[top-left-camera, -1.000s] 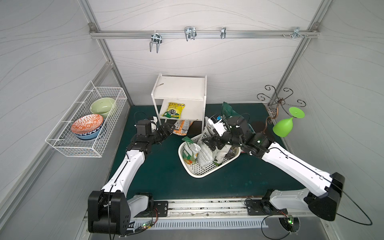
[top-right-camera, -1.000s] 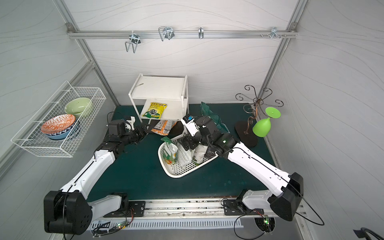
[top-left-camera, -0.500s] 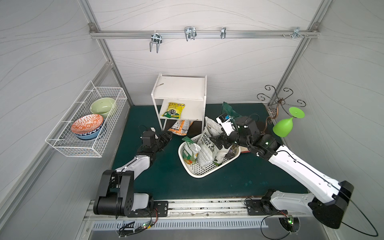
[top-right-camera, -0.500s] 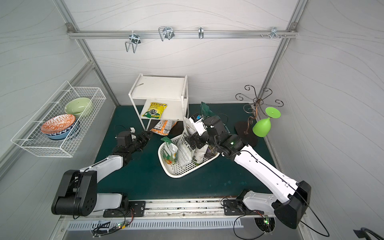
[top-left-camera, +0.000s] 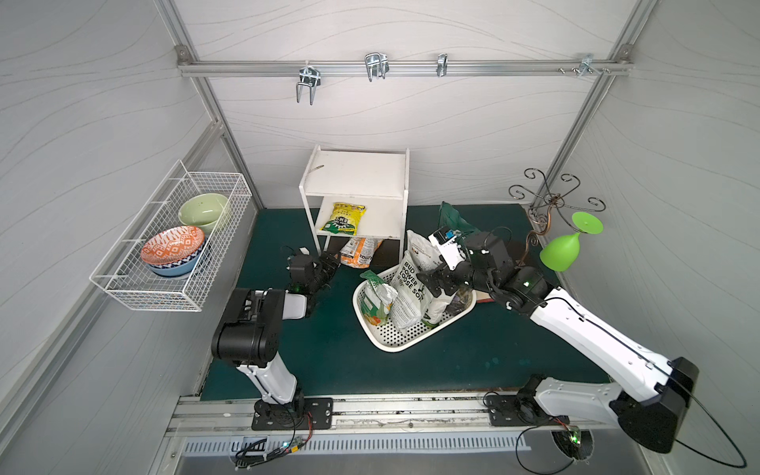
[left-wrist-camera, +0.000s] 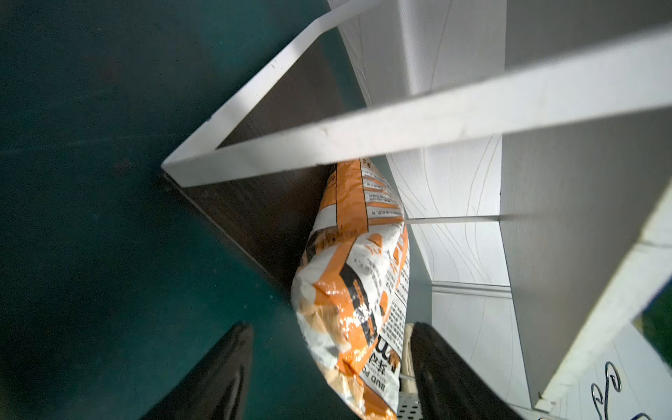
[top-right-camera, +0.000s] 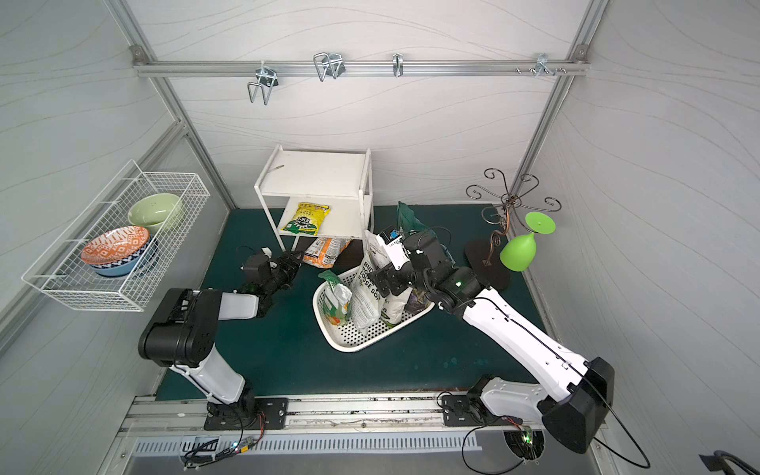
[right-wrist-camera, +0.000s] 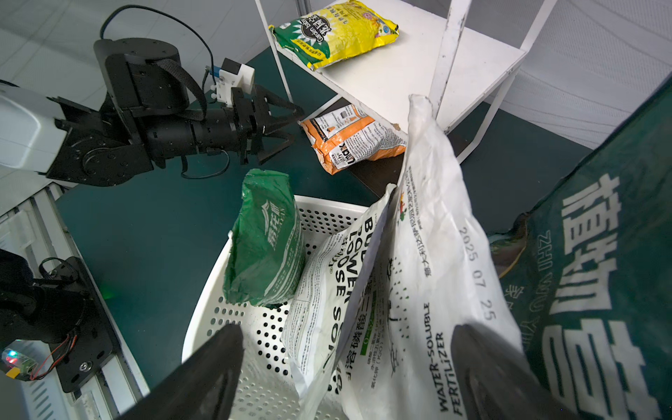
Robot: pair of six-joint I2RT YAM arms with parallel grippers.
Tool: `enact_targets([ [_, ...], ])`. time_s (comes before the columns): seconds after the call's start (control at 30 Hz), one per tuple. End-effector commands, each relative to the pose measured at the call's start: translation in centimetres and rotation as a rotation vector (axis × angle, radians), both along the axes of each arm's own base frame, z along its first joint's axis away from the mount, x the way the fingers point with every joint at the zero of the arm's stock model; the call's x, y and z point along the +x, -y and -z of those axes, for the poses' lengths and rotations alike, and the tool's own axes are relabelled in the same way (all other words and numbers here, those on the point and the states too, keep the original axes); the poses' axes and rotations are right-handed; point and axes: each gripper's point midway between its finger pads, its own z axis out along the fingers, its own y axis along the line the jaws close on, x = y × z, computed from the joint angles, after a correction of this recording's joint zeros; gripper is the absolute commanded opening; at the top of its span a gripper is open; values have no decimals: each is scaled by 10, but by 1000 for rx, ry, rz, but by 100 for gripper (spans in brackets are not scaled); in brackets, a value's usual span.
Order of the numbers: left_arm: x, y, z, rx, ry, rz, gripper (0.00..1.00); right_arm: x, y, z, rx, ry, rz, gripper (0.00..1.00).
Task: Take down the fertilizer bag from the shelf
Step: Pick up the fertilizer bag from the shelf.
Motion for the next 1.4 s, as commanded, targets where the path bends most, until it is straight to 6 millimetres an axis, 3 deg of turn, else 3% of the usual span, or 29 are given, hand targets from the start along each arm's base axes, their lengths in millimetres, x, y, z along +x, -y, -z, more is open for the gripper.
enact_targets([
  [0.0, 28, 3, -39, -49, 173, -19, 72, 3, 3, 10, -34, -7, 7, 93],
  [0.27, 45, 19, -36, -68, 190, 6, 64, 3, 0, 14, -35, -25, 0, 92],
  [0.4, 46, 19, -28, -69, 172, 10, 39, 4, 2, 13, -41, -15, 5, 93],
  [0.57, 47, 24, -21, -103, 163, 38, 16, 4, 4, 12, -48, -10, 7, 93],
  [0.63, 47, 26, -23, -120, 174, 56, 0, 4, 4, 11, -48, -7, 9, 93],
  [0.77, 45, 25, -27, -131, 181, 66, 0, 4, 5, 9, -46, 1, 13, 93],
  [1.03, 22, 2, -43, -138, 201, 16, 0, 3, 7, 5, -41, 7, 13, 93],
  [1.37, 2, 1, -71, -91, 197, 45, 0, 2, 4, 1, -31, 5, 3, 93],
])
